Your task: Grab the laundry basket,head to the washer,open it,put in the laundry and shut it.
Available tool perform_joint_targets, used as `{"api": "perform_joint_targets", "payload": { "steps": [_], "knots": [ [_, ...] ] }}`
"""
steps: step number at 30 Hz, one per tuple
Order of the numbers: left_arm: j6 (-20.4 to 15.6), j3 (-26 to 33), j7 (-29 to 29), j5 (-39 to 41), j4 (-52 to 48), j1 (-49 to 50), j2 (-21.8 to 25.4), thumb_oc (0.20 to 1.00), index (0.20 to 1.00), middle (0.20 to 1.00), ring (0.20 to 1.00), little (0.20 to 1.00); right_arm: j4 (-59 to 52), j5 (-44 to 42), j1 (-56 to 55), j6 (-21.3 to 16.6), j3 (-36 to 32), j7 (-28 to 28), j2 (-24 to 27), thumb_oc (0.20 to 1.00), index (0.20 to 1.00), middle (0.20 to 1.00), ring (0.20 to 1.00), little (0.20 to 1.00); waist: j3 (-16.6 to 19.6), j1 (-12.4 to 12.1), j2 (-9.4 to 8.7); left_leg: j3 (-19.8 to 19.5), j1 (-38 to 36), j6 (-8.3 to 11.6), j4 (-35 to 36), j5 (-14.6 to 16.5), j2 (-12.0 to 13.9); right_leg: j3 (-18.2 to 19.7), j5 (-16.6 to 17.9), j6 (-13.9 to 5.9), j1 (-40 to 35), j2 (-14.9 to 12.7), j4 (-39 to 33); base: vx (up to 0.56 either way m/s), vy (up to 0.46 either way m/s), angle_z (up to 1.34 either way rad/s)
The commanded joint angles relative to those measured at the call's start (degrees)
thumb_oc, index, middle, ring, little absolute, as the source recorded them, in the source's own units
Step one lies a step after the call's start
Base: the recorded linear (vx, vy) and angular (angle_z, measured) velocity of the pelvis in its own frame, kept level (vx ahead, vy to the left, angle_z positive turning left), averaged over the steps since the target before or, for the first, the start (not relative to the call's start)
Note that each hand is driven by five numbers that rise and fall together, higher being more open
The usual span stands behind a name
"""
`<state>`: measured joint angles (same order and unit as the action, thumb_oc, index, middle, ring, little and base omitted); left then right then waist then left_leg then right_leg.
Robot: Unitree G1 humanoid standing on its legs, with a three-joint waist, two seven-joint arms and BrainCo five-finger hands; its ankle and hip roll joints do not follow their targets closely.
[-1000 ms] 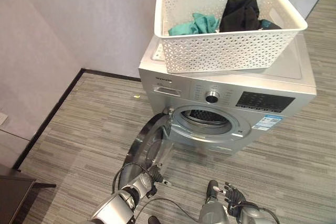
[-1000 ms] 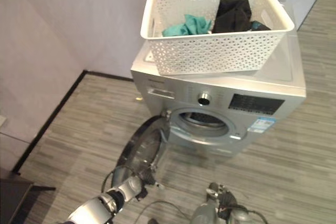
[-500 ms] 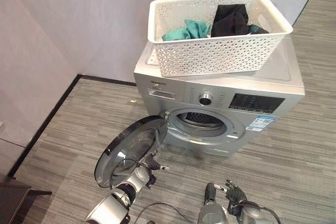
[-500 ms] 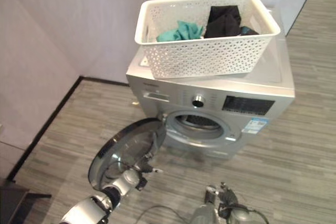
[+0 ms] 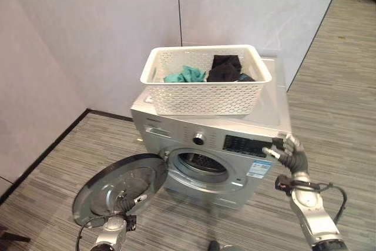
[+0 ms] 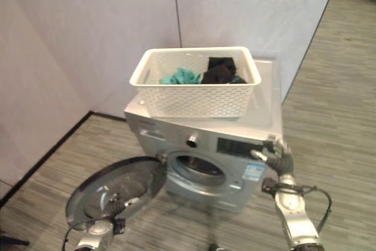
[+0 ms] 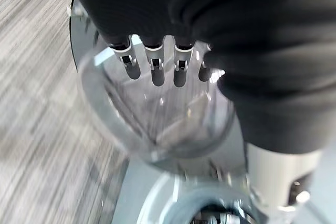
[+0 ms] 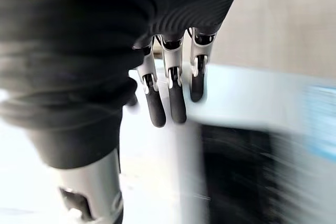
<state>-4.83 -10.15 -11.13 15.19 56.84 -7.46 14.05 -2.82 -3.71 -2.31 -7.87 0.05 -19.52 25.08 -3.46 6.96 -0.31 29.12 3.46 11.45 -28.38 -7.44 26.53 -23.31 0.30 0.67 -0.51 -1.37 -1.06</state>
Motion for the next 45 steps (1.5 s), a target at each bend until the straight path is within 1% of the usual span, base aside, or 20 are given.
{"api": "perform_joint_targets", "payload": {
  "steps": [1, 2, 4, 5, 7, 10, 11, 12, 15, 16, 17, 18, 21, 23, 24, 25, 27, 34, 43, 45],
  "knots": [
    [-2.33, -0.51, -1.89, -1.98, 0.35, -7.43, -0.71, 1.0, 1.0, 1.0, 1.0, 1.0, -8.19, 3.74, 4.13, -5.2, -6.4, -3.96, 1.47, 1.0, 1.0, 1.0, 1.0, 1.0, -1.82, 1.34, 0.09, 4.28, 1.6, -2.42, 3.7, 5.41, -5.83, 2.9, -6.58, -1.83, -8.23, -2.43, -3.94, 0.02, 0.029, 0.13],
    [-2.36, -0.52, -1.89, -1.98, 0.4, -7.48, -0.7, 1.0, 1.0, 1.0, 1.0, 1.0, -8.25, 3.76, 4.11, -5.16, -6.44, -3.95, 1.44, 1.0, 1.0, 1.0, 1.0, 1.0, -1.77, 1.35, 0.02, 4.32, 1.61, -2.5, 3.84, 5.38, -5.97, 2.87, -6.57, -1.88, -8.17, -2.53, -3.94, 0.02, 0.024, 0.32],
    [-2.66, -0.69, -2.58, -3.05, 2.62, -9.29, -0.98, 1.0, 1.0, 1.0, 1.0, 1.0, -13.57, 6.8, 9.29, -7.01, -8.37, -7.12, 1.69, 1.0, 1.0, 1.0, 1.0, 1.0, -1.97, 0.28, -0.95, 5.94, 8.26, -2.54, 6.84, 5.38, -8.95, 2.91, -6.44, -2.94, -9.39, -3.07, -3.94, 0.06, 0.064, 0.17],
    [-2.66, -0.44, -2.79, -3.32, 2.94, -9.53, -0.88, 1.0, 1.0, 1.0, 1.0, 1.0, -15.31, 9.06, 11.19, -7.11, -8.66, -7.74, 2.67, 1.0, 1.0, 1.0, 1.0, 1.0, -1.87, -0.22, -1.09, 5.64, 9.32, -2.72, 7.56, 5.66, -9.37, 3.09, -6.65, -3.21, -9.74, -3.24, -3.94, 0.14, 0.152, -0.13],
    [-2.74, 0.1, -2.91, -3.68, 2.56, -9.27, -0.85, 1.0, 1.0, 1.0, 1.0, 1.0, -17.57, 9.72, 12.63, -7.77, -9.51, -8.29, 2.63, 1.0, 1.0, 1.0, 1.0, 1.0, -1.11, -0.75, -0.86, 4.89, 7.49, -4.48, 11.06, 7.67, -12.04, 3.3, -6.34, -4.1, -10.76, -3.44, -3.94, 0.22, 0.16, -0.2],
    [-2.46, -0.55, -2.33, -3.9, 2.52, -8.93, -0.67, 1.0, 1.0, 1.0, 1.0, 1.0, -19.14, 9.19, 12.94, -7.51, -9.84, -8.08, 2.53, 1.0, 1.0, 1.0, 1.0, 1.0, -0.51, -0.66, -1.34, 5.41, 5.29, -6.04, 13.91, 8.07, -14.34, 2.88, -5.97, -4.49, -11.44, -4.35, -0.2, 0.21, 0.17, 0.06],
    [-2.12, -0.62, -1.5, -4.09, 2.11, -8.69, -0.13, 1.0, 1.0, 1.0, 1.0, 1.0, -19.73, 9.35, 14.09, -7.1, -9.77, -6.8, 3.42, 1.0, 1.0, 1.0, 1.0, 1.0, -0.17, -0.71, -1.31, 5.59, 1.36, -8.24, 18.05, 9.76, -17.02, 1.98, -6.03, -5.89, -9.49, -4.94, 9.62, 0.31, 0.351, -0.34],
    [-1.91, -0.94, -0.85, -4.89, 2.05, -8.67, -0.01, 1.0, 1.0, 1.0, 1.0, 1.0, -19.9, 9.4, 14.36, -6.17, -10.15, -5.42, 4.79, 1.0, 1.0, 1.0, 1.0, 1.0, -1.06, 0.34, -1.49, 4.58, -2.41, -10.48, 21.17, 11.14, -19.65, 3.13, -3.21, -9.69, -4.15, -7.06, 22.33, 0.3, 0.358, -0.05],
    [-1.66, -1.35, -0.8, -5.83, 3.23, -9.09, 0.11, 1.0, 1.0, 1.0, 1.0, 1.0, -19.62, 8.76, 15.14, -4.93, -10.82, -4.03, 6.32, 1.0, 1.0, 1.0, 1.0, 1.0, -1.67, 1.49, -1.88, 3.66, -4.35, -12.29, 22.02, 12.62, -21.42, 5.44, -2.26, -11.18, -0.16, -9.71, 27.75, 0.2, 0.155, 0.55],
    [-1.71, -1.82, -0.52, -6.37, 3.81, -9.55, 0.04, 1.0, 1.0, 1.0, 1.0, 1.0, -18.86, 9.21, 15.48, -4.03, -11.92, -3.56, 8.72, 1.0, 1.0, 1.0, 1.0, 1.0, -1.53, 1.8, -1.7, 1.73, -5.36, -12.18, 23.43, 12.74, -21.93, 6.59, -4.42, -9.37, 2.09, -10.63, 24.04, 0.11, 0.015, 0.75],
    [-1.72, -1.88, -0.51, -6.39, 3.86, -9.66, -0.11, 1.0, 1.0, 1.0, 1.0, 1.0, -18.76, 9.13, 15.52, -4.03, -12.01, -3.54, 8.91, 1.0, 1.0, 1.0, 1.0, 1.0, -1.46, 1.86, -1.55, 1.55, -5.31, -12.13, 23.64, 12.61, -21.94, 6.37, -4.46, -9.24, 2.05, -10.58, 23.89, 0.19, -0.031, 0.48],
    [-1.77, -2.92, -0.17, -7.23, 3.66, -10.18, -0.45, 1.0, 1.0, 1.0, 1.0, 1.0, -18.05, 8.44, 15.47, -3.63, -13.37, -3.21, 11.13, 1.0, 1.0, 1.0, 1.0, 1.0, -1.26, 2.31, -1.02, -0.14, -6.47, -11.85, 24.65, 13.05, -21.47, 6.52, -3.91, -8.83, 3.96, -12.9, 20.33, 0.14, -0.069, 0.37],
    [-1.6, -4.29, 0.74, -8.27, 3.12, -10.7, -1.04, 1.0, 1.0, 1.0, 1.0, 1.0, -16.74, 8.26, 15.02, -2.22, -14.73, -1.66, 14.87, 1.0, 1.0, 1.0, 1.0, 1.0, -0.8, 3.02, -1.06, -2.73, -7.02, -11.42, 25.19, 13.59, -21.6, 7.67, -0.65, -9.8, 4.25, -15.06, 15.44, 0.15, -0.07, 0.7],
    [-1.7, -5.17, 1.41, -9.28, 2.61, -10.66, -1.2, 1.0, 1.0, 1.0, 1.0, 1.0, -15.84, 9.31, 15.89, -1.29, -15.88, -0.97, 19.5, 1.0, 1.0, 1.0, 1.0, 1.0, -0.04, 2.39, -2.89, -3.38, -7.6, -10.87, 24.79, 14.37, -22.04, 7.0, 1.28, -10.62, 2.02, -15.83, 9.64, 0.12, -0.057, 0.68],
    [-1.68, -5.24, 1.42, -9.3, 2.54, -10.6, -1.24, 1.0, 1.0, 1.0, 1.0, 1.0, -15.75, 9.25, 15.85, -1.31, -15.94, -0.95, 19.59, 1.0, 1.0, 1.0, 1.0, 1.0, -0.1, 2.41, -2.89, -3.48, -7.66, -10.87, 24.69, 14.43, -22.06, 6.81, 1.47, -10.67, 1.61, -15.82, 9.16, 0.13, -0.094, 0.54],
    [-1.97, -5.89, 2.21, -9.63, 2.05, -9.59, -1.42, 1.0, 1.0, 1.0, 1.0, 1.0, -14.67, 8.36, 17.31, -1.25, -15.63, -0.44, 22.12, 1.0, 1.0, 1.0, 1.0, 1.0, 1.1, 1.27, -4.4, -3.73, -7.68, -10.61, 24.29, 14.6, -22.37, 5.99, 3.0, -11.15, -0.26, -15.39, 6.65, 0.12, -0.102, 0.33],
    [-2.14, -6.28, 3.49, -8.63, 0.79, -8.16, -1.72, 1.0, 1.0, 1.0, 1.0, 1.0, -13.3, 7.8, 19.3, -1.55, -14.68, 0.76, 25.62, 1.0, 1.0, 1.0, 1.0, 1.0, 2.28, 0.27, -4.91, -4.06, -7.53, -10.19, 24.44, 14.56, -22.02, 4.71, 3.44, -11.25, -1.83, -14.33, 4.25, 0.13, -0.109, -0.02],
    [-2.37, -8.31, 6.12, -7.05, -2.12, -6.01, -2.3, 1.0, 1.0, 1.0, 1.0, 1.0, -10.8, 2.59, 22.74, -2.53, -12.46, 5.36, 32.71, 1.0, 1.0, 1.0, 1.0, 1.0, 3.16, -0.7, -5.63, -4.71, -7.16, -9.21, 24.54, 14.08, -20.77, 3.02, 1.11, -10.22, -3.53, -12.33, 2.72, 0.04, -0.046, 0.07],
    [-2.27, -9.36, 7.97, -4.95, -2.18, -4.37, -2.5, 1.0, 1.0, 1.0, 1.0, 1.0, -7.06, -4.1, 30.74, -2.31, -3.83, 12.24, 39.73, 1.0, 1.0, 1.0, 1.0, 1.0, 3.51, -1.0, -6.11, -4.29, -7.96, -8.17, 25.15, 13.44, -19.51, 2.83, -0.72, -9.19, -4.2, -10.69, 2.41, 0.01, -0.008, 0.01],
    [-2.21, -9.5, 8.71, -4.33, -2.18, -3.98, -2.25, 1.0, 1.0, 1.0, 1.0, 1.0, -6.69, -7.18, 32.87, -2.03, 0.1, 16.33, 43.11, 1.0, 1.0, 1.0, 1.0, 1.0, 3.49, -1.15, -6.57, -3.97, -8.16, -7.93, 25.14, 13.25, -19.3, 2.96, -0.83, -9.06, -4.24, -10.47, 2.49, 0.01, 0.007, -0.02]
  ]
}}
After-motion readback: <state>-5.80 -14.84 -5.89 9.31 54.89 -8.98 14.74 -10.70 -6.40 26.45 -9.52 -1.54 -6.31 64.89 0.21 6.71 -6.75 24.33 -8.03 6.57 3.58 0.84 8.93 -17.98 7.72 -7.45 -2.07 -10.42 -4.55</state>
